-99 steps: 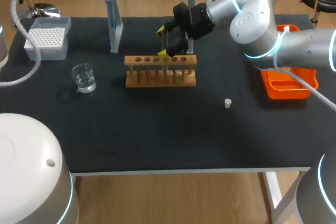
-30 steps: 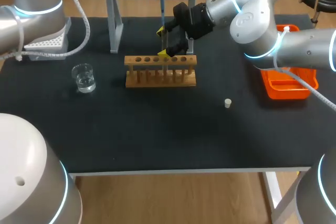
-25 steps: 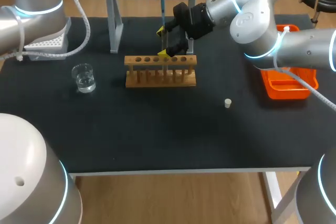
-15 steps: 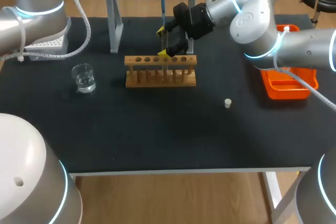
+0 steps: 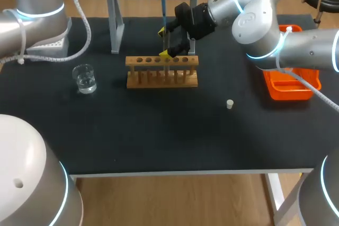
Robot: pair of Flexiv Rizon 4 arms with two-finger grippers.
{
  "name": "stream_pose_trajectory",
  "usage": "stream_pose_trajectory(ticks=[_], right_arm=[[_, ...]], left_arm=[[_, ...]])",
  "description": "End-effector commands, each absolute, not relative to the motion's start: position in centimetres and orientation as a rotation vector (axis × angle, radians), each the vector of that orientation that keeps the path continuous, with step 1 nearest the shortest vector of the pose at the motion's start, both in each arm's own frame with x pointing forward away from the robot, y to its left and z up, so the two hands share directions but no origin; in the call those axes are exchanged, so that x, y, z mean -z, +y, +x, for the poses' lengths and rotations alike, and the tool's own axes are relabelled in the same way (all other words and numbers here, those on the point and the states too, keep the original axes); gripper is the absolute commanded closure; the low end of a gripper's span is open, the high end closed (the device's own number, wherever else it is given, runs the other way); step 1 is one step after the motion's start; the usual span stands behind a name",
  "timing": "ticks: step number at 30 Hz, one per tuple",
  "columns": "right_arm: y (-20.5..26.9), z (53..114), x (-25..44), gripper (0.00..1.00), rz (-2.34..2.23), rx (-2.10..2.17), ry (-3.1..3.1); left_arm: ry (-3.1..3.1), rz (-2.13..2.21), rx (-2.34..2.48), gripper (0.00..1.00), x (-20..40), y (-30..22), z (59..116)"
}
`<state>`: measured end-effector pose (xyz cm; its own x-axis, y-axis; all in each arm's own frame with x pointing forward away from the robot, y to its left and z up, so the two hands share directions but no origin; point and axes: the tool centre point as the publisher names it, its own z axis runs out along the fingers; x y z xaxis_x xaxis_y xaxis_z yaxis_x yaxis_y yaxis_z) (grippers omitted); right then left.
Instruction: Invert the test tube, pick up the pipette, mount the tip to pipette, aspirate from beaker and dispense into the tube, eject the tip, return the pipette, and cap with the stopper.
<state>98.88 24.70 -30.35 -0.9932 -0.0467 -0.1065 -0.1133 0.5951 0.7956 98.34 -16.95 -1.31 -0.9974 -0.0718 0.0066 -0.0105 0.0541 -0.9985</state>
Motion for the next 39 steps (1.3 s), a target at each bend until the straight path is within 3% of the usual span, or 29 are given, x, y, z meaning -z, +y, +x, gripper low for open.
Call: stream_pose_trajectory(ticks=[1,39], right_arm=[[24.7,98.96,30.3,0.0,-0.139,-1.371,2.742],[24.7,98.96,30.3,0.0,-0.139,-1.371,2.742]], left_arm=[[2.245,-0.087,2.133,1.0,1.52,-16.66,98.4],[2.22,-0.035,2.118,1.0,1.18,-17.19,98.54]])
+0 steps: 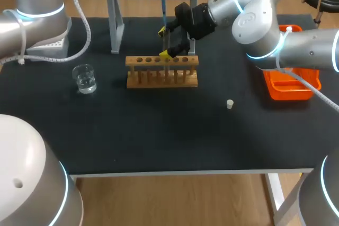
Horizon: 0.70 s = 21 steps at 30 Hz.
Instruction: Invert the test tube, pick up the pipette, mount the tip to pipette, aspirate from beaker and dispense into the tube, eject the tip, return the pipette, and cap with the stopper.
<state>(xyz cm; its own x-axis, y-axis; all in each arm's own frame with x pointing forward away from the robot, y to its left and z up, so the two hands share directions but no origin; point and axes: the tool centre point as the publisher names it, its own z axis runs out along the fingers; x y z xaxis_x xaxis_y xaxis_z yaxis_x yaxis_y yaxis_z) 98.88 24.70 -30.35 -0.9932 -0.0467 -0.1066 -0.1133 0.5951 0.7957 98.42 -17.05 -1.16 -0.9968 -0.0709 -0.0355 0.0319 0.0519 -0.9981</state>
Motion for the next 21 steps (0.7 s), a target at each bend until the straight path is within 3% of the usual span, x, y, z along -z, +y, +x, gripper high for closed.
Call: stream_pose_trajectory(ticks=[1,21], right_arm=[[24.7,99.0,30.3,0.0,-0.139,-1.371,2.742],[24.7,99.0,30.3,0.0,-0.139,-1.371,2.742]], left_arm=[[2.22,-0.03,2.124,1.0,1.2,-17.3,98.5],[2.259,-0.022,2.139,1.0,2.0,-17.6,97.4]])
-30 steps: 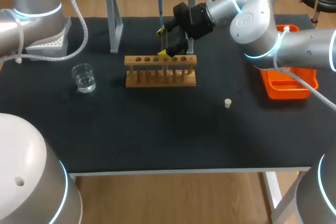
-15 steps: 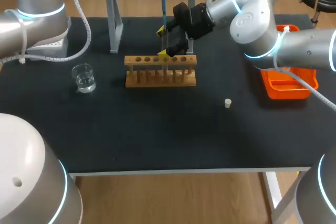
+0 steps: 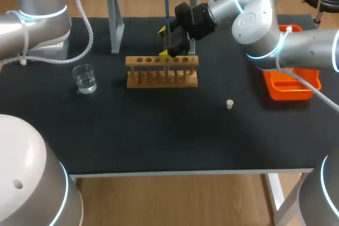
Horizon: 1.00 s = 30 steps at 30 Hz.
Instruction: Invert the test tube, pick up the pipette, mount the tip to pipette, aspirate from beaker and dispense into the tube, eject the tip, return the pipette, and cap with the stopper.
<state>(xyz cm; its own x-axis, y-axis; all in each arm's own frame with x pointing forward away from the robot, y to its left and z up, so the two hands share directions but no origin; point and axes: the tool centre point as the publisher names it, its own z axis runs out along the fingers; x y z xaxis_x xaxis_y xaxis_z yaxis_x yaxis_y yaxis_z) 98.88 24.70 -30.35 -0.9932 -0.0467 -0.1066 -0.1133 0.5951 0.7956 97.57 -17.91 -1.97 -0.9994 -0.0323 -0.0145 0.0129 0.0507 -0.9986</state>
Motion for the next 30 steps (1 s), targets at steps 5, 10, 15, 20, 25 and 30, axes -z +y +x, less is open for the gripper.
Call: stream_pose_trajectory(ticks=[5,10,15,20,25,30], right_arm=[[24.7,98.96,30.3,0.0,-0.139,-1.371,2.742],[24.7,98.96,30.3,0.0,-0.139,-1.371,2.742],[24.7,98.96,30.3,0.0,-0.139,-1.371,2.742],[24.7,98.96,30.3,0.0,-0.139,-1.371,2.742],[24.7,98.96,30.3,0.0,-0.139,-1.371,2.742],[24.7,98.96,30.3,0.0,-0.139,-1.371,2.742]], left_arm=[[2.262,-0.031,2.132,1.0,2.19,-17.32,97.15],[2.252,-0.028,2.116,1.0,2.24,-17.02,97.21],[2.233,-0.009,2.097,1.0,2.16,-16.76,97.36],[2.223,0.002,2.089,1.0,2.08,-16.63,97.58],[2.206,0.033,2.1,1.0,2.12,-16.67,97.66],[2.208,0.05,2.113,1.0,2.58,-17.03,97.41]])
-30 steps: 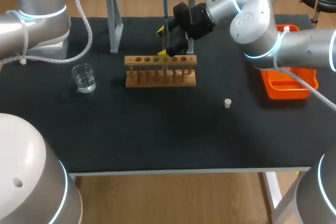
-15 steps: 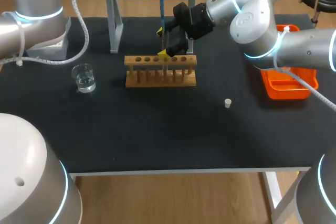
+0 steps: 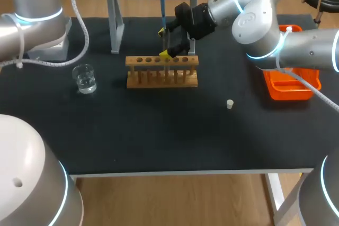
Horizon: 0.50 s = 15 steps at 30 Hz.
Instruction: Invert the test tube, pick up the pipette, mount the tip to pipette, aspirate from beaker and dispense into the tube, eject the tip, return the pipette, and cap with the stopper.
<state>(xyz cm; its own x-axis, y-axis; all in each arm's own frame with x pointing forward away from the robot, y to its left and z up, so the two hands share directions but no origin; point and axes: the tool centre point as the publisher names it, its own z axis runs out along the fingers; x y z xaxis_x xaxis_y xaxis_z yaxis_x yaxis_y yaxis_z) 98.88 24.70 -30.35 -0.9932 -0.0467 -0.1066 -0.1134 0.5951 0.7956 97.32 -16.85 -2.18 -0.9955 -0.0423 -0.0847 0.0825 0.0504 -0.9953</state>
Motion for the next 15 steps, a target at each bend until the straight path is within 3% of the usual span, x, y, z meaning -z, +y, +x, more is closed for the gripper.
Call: stream_pose_trajectory(ticks=[1,15], right_arm=[[24.7,99.0,30.3,0.0,-0.139,-1.371,2.742],[24.7,99.0,30.3,0.0,-0.139,-1.371,2.742]], left_arm=[[2.209,0.051,2.114,1.0,2.7,-17.1,97.4],[2.259,0.066,2.095,1.0,3.9,-17.7,97.2]])
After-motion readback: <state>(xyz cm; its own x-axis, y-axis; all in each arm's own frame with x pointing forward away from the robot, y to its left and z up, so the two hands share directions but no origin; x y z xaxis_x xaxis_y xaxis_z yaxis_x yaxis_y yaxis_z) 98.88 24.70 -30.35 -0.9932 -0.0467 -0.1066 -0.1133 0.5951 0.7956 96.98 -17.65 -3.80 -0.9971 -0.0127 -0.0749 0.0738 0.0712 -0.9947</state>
